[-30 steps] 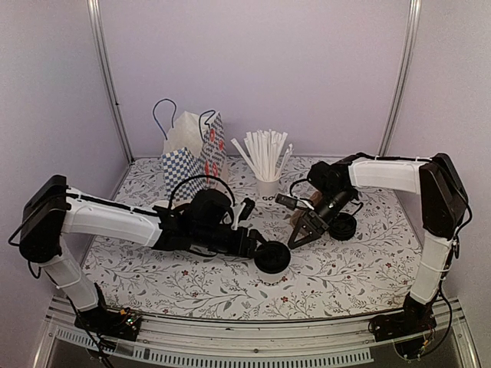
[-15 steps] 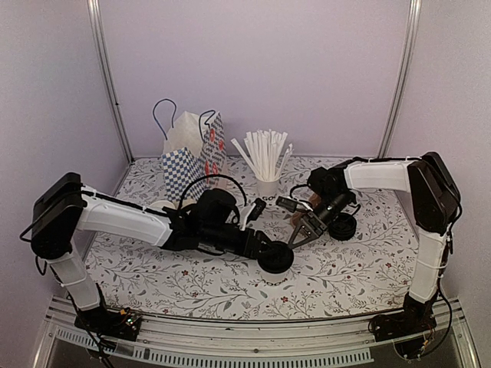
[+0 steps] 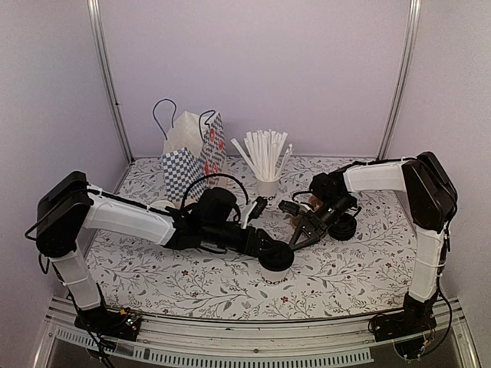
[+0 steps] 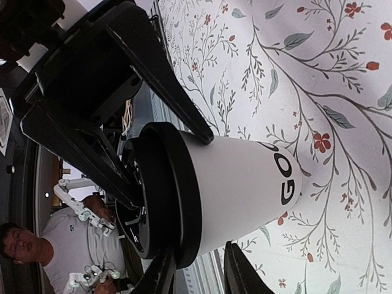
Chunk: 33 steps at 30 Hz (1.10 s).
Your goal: Pack the takeout coffee
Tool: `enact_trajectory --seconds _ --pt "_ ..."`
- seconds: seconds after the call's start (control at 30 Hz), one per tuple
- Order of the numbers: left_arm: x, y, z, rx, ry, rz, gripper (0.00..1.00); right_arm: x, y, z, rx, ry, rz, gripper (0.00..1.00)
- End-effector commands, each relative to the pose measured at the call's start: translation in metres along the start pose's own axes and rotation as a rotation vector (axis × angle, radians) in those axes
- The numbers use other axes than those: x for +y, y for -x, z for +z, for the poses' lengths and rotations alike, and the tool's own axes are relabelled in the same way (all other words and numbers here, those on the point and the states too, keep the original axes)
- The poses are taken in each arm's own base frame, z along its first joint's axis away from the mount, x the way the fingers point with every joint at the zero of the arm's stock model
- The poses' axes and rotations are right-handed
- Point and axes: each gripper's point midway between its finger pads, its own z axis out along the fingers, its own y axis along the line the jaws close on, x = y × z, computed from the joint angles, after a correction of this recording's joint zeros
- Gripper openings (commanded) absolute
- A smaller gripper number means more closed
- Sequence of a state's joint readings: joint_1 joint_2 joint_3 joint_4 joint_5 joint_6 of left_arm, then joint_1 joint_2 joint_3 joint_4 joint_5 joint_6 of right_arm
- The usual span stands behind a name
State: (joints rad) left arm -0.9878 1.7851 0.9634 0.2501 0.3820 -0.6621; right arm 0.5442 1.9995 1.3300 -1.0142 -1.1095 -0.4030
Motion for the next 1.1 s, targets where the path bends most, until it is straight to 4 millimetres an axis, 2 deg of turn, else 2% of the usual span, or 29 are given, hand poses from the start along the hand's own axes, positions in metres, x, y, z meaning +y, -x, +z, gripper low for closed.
enact_trajectory --seconds 0.0,0.17,0.37,0.5,0.63,0.77,0.87,0.93,1.07 --pt "0.047 -0.05 0.002 0.129 0.15 -0.062 0.5 -0.022 -0.002 0.004 0.082 -0.167 -0.132 0.29" --pt "0.025 -0.015 -0.01 0.033 0.126 0.031 0.6 0.021 0.008 -0.01 0.03 -0.117 -0.263 0.37" --pt "-0.002 0.023 -0.018 -0.052 0.094 0.105 0.68 0.04 -0.004 -0.01 0.024 -0.049 -0.281 0.4" --pt "-0.013 0.033 -0.024 -0.082 0.084 0.104 0.71 0.048 -0.008 -0.011 0.019 -0.015 -0.306 0.4" --pt "-0.017 0.029 -0.038 -0.09 0.108 0.084 0.73 0.047 -0.009 -0.012 0.023 -0.044 -0.319 0.4" --pt "-0.019 0.012 -0.05 -0.07 0.145 0.038 0.73 0.044 -0.002 -0.018 0.024 -0.114 -0.357 0.4" --pt "-0.015 -0.012 -0.053 -0.019 0.178 -0.014 0.73 0.046 0.013 -0.026 0.005 -0.173 -0.426 0.42" --pt "-0.011 -0.025 -0.052 0.007 0.191 -0.05 0.73 0.04 0.027 -0.03 -0.013 -0.244 -0.473 0.46" --pt "-0.005 -0.038 -0.046 0.025 0.205 -0.09 0.73 0.032 0.044 -0.029 -0.019 -0.316 -0.5 0.48"
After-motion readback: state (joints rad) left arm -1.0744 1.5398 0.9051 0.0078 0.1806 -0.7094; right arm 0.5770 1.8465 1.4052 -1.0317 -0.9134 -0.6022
